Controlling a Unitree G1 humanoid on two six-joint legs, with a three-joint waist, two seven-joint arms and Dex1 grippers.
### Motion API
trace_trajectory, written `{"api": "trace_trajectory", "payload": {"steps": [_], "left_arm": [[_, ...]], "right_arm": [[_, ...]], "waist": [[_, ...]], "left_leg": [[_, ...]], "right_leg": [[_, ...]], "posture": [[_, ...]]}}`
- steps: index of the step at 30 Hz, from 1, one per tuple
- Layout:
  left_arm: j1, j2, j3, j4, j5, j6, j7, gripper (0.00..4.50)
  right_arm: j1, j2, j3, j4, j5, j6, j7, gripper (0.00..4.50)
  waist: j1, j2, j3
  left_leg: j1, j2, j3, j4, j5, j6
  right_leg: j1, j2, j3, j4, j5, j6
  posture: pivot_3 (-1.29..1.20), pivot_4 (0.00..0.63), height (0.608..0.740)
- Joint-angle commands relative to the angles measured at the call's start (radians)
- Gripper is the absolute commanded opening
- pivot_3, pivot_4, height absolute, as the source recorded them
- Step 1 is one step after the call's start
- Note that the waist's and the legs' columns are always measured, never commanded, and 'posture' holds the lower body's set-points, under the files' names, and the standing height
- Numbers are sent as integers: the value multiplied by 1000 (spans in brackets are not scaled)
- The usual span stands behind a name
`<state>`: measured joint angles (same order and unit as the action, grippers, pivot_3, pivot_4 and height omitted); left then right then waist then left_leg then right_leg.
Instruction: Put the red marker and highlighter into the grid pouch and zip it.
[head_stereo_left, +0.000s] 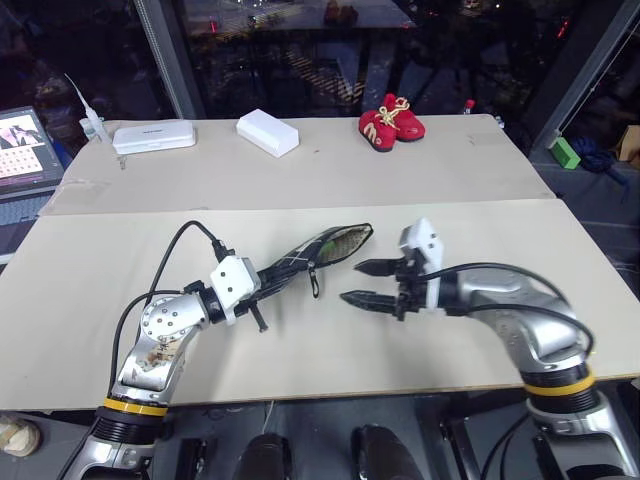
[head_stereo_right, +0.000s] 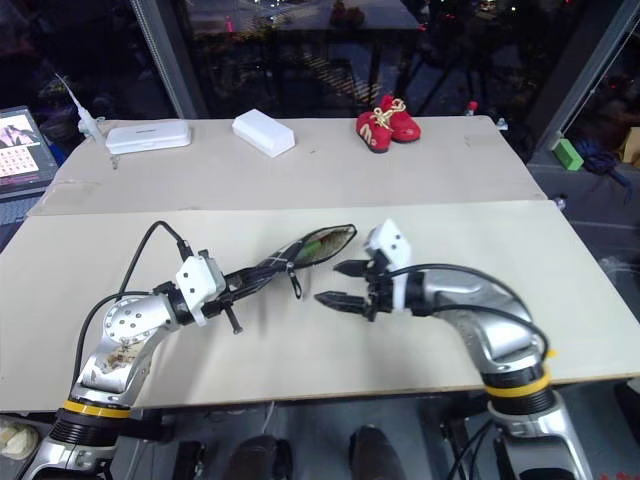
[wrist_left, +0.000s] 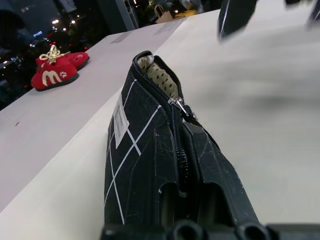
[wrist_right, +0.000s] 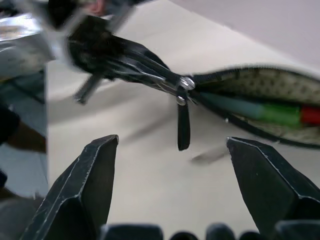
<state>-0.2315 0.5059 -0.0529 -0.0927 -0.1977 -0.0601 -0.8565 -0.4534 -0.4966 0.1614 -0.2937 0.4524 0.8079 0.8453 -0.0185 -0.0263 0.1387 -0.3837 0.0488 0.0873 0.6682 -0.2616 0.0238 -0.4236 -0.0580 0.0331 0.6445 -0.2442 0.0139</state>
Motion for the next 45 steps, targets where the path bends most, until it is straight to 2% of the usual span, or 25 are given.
{"api": "trace_trajectory", "payload": {"steps": [1,7,15,16,20,26,35,45], "left_arm": [[-19,-4,1,-17,-13,-16,-1,0],[-20,-8,-3,-21,-10,-16,4,0],[-30,-11,-4,-15,-8,-16,6,0],[-30,-9,0,-13,-9,-16,7,0],[-23,-8,5,-9,-8,-23,9,0],[-21,-13,2,-10,-5,-22,17,0],[-12,-19,0,-8,-3,-30,29,0],[5,-17,6,-14,0,-35,32,0]], "right_arm": [[-29,79,57,31,-47,54,-124,3827],[-90,174,93,155,-109,64,-224,3827],[-128,219,102,177,-105,65,-207,3827],[-126,209,104,165,-99,71,-192,3310],[-126,190,106,166,-111,55,-173,2140],[-142,201,87,186,-109,38,-169,56],[-149,159,65,210,-132,32,-170,56],[-196,-71,-59,381,-183,-52,-140,56]], "waist": [[4,0,0],[5,0,0],[5,0,0],[5,0,0],[5,0,0],[1,0,0],[4,0,0],[6,0,0]], "left_leg": [[-1,-1,0,0,0,0],[-2,-1,0,1,0,0],[-2,-1,0,1,0,0],[-2,-1,0,1,0,0],[-2,-1,0,1,0,0],[-2,-1,0,1,0,0],[-2,-1,0,1,0,0],[-2,-1,0,1,0,0]], "right_leg": [[-1,0,0,0,0,0],[-1,0,-1,-1,0,0],[-1,0,-1,-1,0,0],[-1,0,-1,-1,0,0],[0,0,-1,-1,0,0],[-1,0,-1,-1,0,0],[-1,0,-1,-1,0,0],[0,0,-2,-2,0,0]], "posture": [[0,150,740],[0,150,740],[0,150,740],[0,150,740],[0,150,740],[0,150,740],[0,150,740],[0,150,740]]}}
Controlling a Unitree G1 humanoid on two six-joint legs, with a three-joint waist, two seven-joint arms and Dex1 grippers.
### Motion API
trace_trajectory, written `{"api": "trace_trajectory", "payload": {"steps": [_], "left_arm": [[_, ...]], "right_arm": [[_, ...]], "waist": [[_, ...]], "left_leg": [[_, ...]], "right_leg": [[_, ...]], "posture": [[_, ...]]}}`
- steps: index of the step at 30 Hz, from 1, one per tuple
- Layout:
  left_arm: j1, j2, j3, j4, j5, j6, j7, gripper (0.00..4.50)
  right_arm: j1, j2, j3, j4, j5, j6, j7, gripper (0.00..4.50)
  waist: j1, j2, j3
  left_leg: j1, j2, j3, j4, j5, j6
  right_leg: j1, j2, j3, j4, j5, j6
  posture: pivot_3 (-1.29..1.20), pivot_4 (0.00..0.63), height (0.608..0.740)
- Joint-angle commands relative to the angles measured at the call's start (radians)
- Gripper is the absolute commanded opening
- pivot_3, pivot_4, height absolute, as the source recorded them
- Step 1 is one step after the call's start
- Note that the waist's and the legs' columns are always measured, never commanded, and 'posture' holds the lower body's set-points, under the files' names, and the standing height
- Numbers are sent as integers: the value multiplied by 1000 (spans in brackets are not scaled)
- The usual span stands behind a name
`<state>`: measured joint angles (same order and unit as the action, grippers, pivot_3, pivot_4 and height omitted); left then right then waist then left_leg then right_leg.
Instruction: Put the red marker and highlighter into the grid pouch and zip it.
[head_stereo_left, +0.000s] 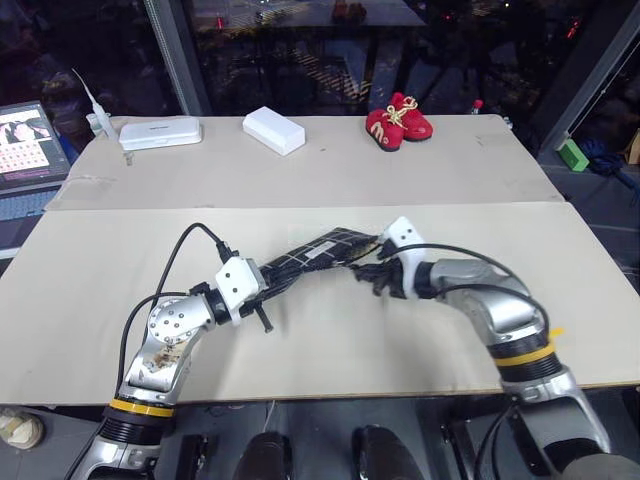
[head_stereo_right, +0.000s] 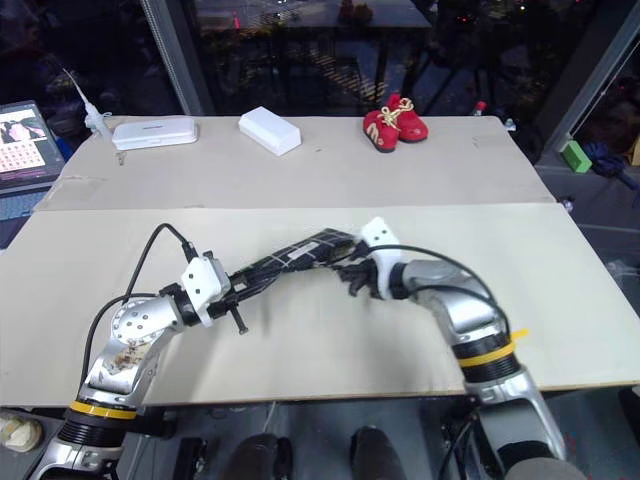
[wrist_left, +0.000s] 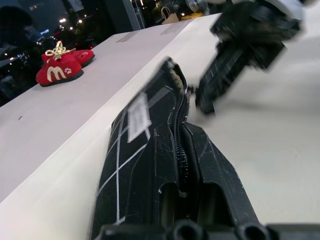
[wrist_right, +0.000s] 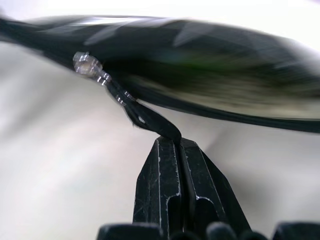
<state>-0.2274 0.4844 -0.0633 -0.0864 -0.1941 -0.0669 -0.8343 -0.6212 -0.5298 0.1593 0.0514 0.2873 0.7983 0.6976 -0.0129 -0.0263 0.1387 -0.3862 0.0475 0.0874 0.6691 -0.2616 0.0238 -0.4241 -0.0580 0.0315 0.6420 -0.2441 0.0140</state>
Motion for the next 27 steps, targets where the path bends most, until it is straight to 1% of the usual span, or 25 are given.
{"api": "trace_trajectory", "payload": {"steps": [1,5,9,11,12,16,20,23,24,27], "left_arm": [[1,5,17,-19,-3,-29,11,0],[1,4,19,-22,-3,-28,14,0],[2,6,19,-23,-2,-28,15,0],[2,8,22,-24,-3,-28,15,0],[1,9,24,-24,-4,-28,15,0],[2,14,26,-25,-6,-27,14,0],[2,22,28,-23,-8,-29,9,0],[-8,22,23,-16,-10,-30,7,0],[-9,21,21,-16,-10,-29,7,0],[-14,20,5,-1,-4,-57,-11,0]], "right_arm": [[-33,-47,-61,49,-20,-51,14,56],[-61,-98,-64,136,-58,-115,31,56],[-66,-86,-44,164,-74,-150,41,56],[-77,-69,-52,207,-93,-181,12,635],[-87,-62,-65,240,-99,-191,-3,789],[-103,-66,-85,300,-106,-226,-2,2170],[-97,-79,-107,292,-96,-240,25,3503],[-76,-77,-153,240,-29,-157,62,4443],[-66,-82,-165,224,-10,-139,80,4443],[62,-174,-224,59,107,-125,264,4443]], "waist": [[-1,0,0],[-5,0,0],[-5,0,0],[-5,0,0],[-5,0,0],[-2,0,0],[-2,0,0],[-2,0,0],[-2,0,0],[3,0,0]], "left_leg": [[0,0,0,0,0,0],[0,1,0,-1,0,0],[0,0,0,-1,0,0],[0,0,0,-1,0,0],[0,1,0,-1,0,0],[0,1,0,-1,0,0],[-1,1,0,-1,0,0],[-1,1,0,-1,0,0],[0,1,0,-1,0,0],[-1,2,0,-1,0,0]], "right_leg": [[0,0,0,0,0,0],[0,1,0,0,0,0],[0,0,1,0,0,0],[0,0,1,0,0,0],[0,1,1,0,0,0],[0,0,1,0,0,0],[0,0,1,-1,0,0],[0,0,1,-1,0,0],[0,0,1,-1,0,0],[0,0,1,-1,0,0]], "posture": [[0,150,740],[0,150,740],[0,150,740],[0,150,740],[0,150,740],[0,150,740],[0,150,740],[0,150,740],[0,150,740],[0,150,740]]}}
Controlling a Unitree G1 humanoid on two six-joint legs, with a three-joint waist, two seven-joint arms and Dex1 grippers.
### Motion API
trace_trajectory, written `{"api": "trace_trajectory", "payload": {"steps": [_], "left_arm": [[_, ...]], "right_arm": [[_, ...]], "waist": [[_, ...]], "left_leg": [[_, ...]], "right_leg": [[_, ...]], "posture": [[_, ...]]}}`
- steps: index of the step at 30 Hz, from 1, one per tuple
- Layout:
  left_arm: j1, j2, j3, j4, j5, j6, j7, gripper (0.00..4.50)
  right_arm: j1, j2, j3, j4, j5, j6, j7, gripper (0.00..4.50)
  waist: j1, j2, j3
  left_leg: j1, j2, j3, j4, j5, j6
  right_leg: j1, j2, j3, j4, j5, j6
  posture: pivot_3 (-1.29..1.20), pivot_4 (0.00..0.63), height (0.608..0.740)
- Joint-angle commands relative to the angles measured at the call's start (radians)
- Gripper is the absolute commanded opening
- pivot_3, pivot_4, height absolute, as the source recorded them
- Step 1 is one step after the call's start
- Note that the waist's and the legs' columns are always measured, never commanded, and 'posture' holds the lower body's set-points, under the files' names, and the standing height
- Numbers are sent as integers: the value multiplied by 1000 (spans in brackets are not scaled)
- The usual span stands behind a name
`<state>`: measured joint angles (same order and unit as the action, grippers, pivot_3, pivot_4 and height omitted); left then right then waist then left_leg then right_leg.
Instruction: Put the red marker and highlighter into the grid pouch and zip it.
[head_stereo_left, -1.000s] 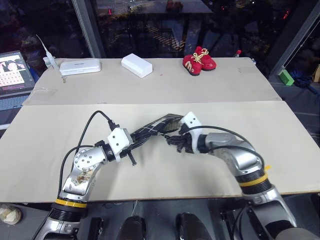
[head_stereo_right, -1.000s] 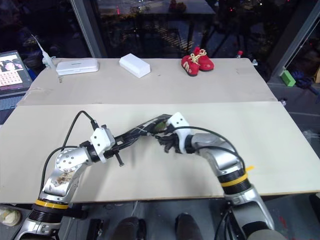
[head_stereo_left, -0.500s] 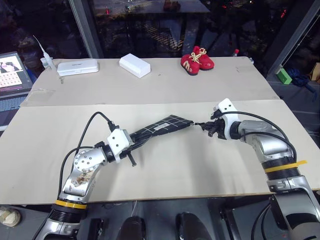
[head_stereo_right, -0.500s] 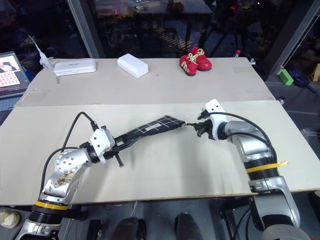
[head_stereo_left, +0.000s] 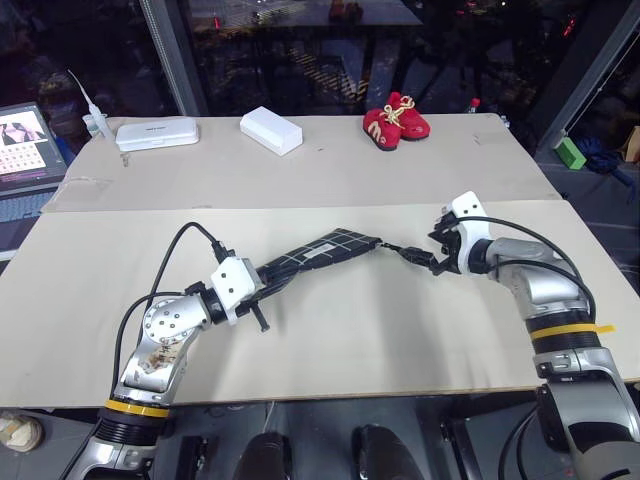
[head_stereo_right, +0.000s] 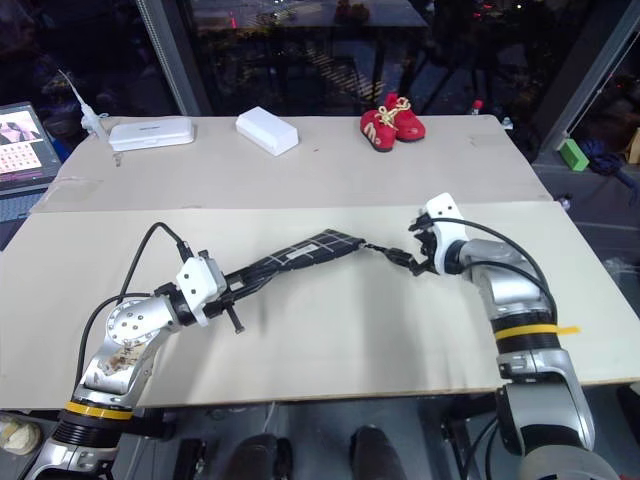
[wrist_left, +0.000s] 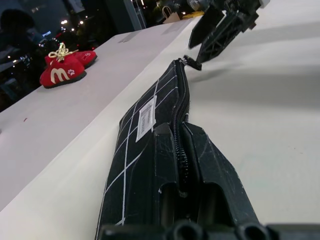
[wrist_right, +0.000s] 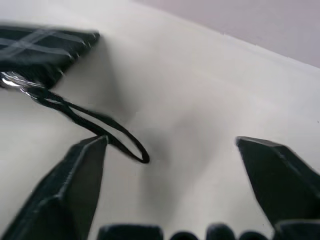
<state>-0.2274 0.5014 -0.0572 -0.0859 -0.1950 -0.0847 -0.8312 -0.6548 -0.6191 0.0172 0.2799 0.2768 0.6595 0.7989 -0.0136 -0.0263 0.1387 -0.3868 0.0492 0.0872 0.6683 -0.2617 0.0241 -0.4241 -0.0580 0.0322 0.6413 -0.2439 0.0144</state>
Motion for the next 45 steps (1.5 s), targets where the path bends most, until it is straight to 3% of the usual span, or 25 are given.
{"api": "trace_trajectory", "payload": {"steps": [1,4,8,14,19,21,22,28,30,32,36,39,41,45], "left_arm": [[-20,5,-10,11,4,-58,-28,0],[-67,2,-43,73,18,-139,-80,0],[-151,-10,-76,203,38,-276,-144,0],[-329,-54,-123,511,53,-504,-260,0],[-398,-48,-142,734,118,-617,-278,0],[-390,-31,-143,773,112,-664,-313,840],[-382,-26,-141,779,98,-675,-335,998],[-368,-1,-106,762,27,-669,-395,3101],[-359,10,-81,709,-15,-580,-391,3789],[-312,42,-55,550,-83,-368,-370,4453],[-178,115,3,241,-236,67,-282,4453],[-28,146,130,94,-271,290,-75,4453],[66,141,225,16,-243,366,77,4453],[176,112,351,-73,-290,449,193,4453]], "right_arm": [[148,-121,-104,-227,149,2,218,4443],[287,-201,-165,-348,206,-11,297,4443],[404,-222,-232,-469,281,16,307,4443],[557,-210,-273,-604,310,44,233,4443],[606,-190,-243,-573,245,13,139,4443],[614,-184,-244,-558,233,8,118,4500],[619,-182,-246,-553,231,7,114,4500],[610,-178,-238,-513,227,-6,115,4500],[596,-177,-237,-494,228,-7,119,4500],[575,-180,-235,-458,221,-14,126,4500],[540,-184,-232,-386,205,-43,139,4500],[492,-157,-255,-334,207,-92,126,4500],[472,-144,-264,-314,211,-104,118,4500],[447,-118,-254,-273,207,-114,105,4500]], "waist": [[10,0,0],[24,1,0],[21,1,0],[15,1,0],[10,1,0],[8,0,0],[7,0,0],[8,0,0],[8,0,0],[2,1,0],[-7,1,0],[-13,1,0],[-15,1,0],[-4,0,0]], "left_leg": [[-1,0,0,0,0,0],[-3,-1,-2,0,0,1],[-1,-2,-1,1,0,1],[1,-4,-1,2,0,1],[-1,-5,-1,2,0,1],[-1,-5,-1,2,0,1],[-1,-4,-1,2,0,1],[-1,-4,-1,2,0,1],[-1,-4,-1,3,0,1],[-1,-4,-1,3,0,1],[-1,-1,-1,3,0,2],[1,0,-1,3,0,2],[2,0,-1,2,0,2],[3,0,0,2,0,2]], "right_leg": [[0,0,0,-1,0,0],[0,0,0,-2,-1,1],[2,0,2,-2,0,3],[3,2,5,-3,1,3],[2,2,6,-3,1,4],[2,2,6,-3,1,5],[2,2,6,-3,1,5],[2,2,6,-3,1,5],[2,2,6,-3,1,5],[2,2,6,-2,1,5],[2,2,6,-1,1,5],[2,2,7,0,1,6],[2,2,9,0,1,6],[3,2,8,0,1,6]], "posture": [[0,150,740],[0,150,740],[0,150,740],[0,150,740],[0,150,740],[0,150,740],[0,150,740],[0,150,740],[0,150,740],[0,150,740],[0,150,740],[0,150,740],[0,150,740],[0,150,740]]}}
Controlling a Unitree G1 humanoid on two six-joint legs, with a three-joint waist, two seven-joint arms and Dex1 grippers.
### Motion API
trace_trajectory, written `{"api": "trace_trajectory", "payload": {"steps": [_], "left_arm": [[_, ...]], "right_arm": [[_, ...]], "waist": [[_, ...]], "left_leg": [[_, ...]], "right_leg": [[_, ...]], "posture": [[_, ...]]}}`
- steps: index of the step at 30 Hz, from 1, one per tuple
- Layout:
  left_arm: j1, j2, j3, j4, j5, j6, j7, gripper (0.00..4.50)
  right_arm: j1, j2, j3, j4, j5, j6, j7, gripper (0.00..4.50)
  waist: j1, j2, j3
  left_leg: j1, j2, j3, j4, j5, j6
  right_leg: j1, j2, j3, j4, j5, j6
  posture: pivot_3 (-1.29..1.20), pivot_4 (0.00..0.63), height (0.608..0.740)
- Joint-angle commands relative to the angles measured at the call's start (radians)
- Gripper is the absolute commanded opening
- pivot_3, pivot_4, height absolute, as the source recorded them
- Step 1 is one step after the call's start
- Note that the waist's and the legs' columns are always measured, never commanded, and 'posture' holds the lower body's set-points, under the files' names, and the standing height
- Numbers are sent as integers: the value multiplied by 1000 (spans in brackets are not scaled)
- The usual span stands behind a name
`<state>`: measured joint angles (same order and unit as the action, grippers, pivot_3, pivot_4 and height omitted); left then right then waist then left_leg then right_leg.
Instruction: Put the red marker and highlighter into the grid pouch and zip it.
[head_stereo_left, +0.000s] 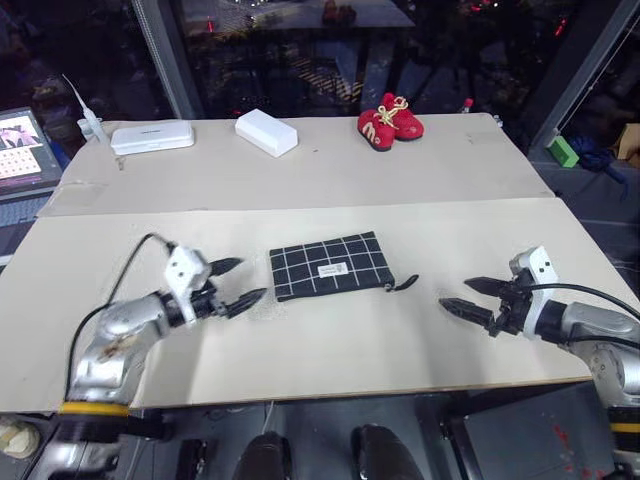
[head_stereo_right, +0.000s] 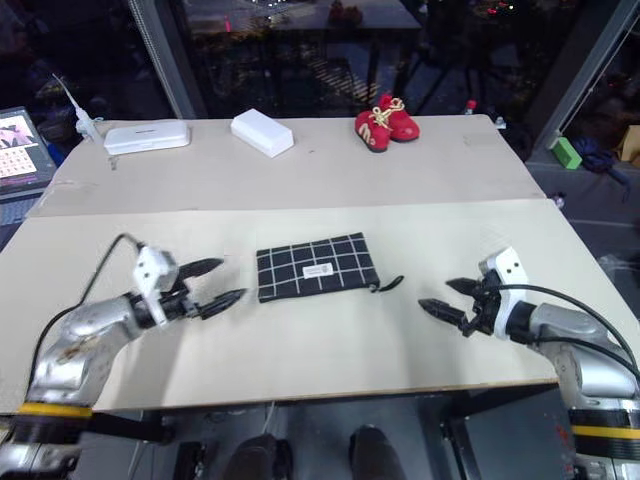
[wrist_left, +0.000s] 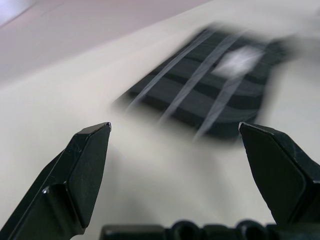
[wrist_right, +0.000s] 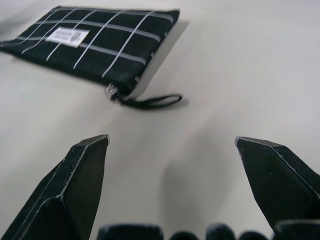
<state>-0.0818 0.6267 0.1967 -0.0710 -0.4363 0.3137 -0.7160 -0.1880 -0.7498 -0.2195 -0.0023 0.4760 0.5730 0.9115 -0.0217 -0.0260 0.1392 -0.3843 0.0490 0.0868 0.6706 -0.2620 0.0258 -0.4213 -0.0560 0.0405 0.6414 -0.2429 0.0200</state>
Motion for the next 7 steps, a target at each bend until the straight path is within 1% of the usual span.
{"api": "trace_trajectory", "payload": {"steps": [1,4,7], "left_arm": [[43,-22,116,-97,-55,56,92,4453],[46,-45,143,-112,-72,87,128,4453],[44,-61,141,-132,-65,74,136,4453]], "right_arm": [[-23,20,-11,14,3,-32,-9,4500],[-28,34,7,19,-8,-36,-9,4500],[-30,43,18,22,-17,-37,-13,4500]], "waist": [[9,0,0],[21,0,0],[24,0,0]], "left_leg": [[0,0,0,0,0,0],[-1,-1,0,0,0,0],[-1,-2,0,0,0,0]], "right_leg": [[0,0,0,0,0,0],[0,-1,-1,-1,0,0],[0,-1,-1,-1,0,0]], "posture": [[0,150,740],[0,150,740],[0,150,740]]}}
